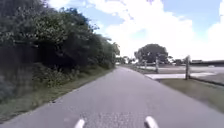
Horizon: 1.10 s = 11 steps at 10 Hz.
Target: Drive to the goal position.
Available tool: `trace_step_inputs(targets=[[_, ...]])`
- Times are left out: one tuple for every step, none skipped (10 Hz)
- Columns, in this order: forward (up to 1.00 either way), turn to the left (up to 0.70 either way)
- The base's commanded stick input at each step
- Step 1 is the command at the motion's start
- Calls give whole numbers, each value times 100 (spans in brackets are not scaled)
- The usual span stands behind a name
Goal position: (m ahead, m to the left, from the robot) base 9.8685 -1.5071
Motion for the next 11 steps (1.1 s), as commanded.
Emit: trace_step_inputs(targets=[[70, 0], [70, 0], [70, 0], [70, 0], [70, 0], [70, 0], [70, 0], [70, 0], [70, 0], [70, 0], [70, 0]])
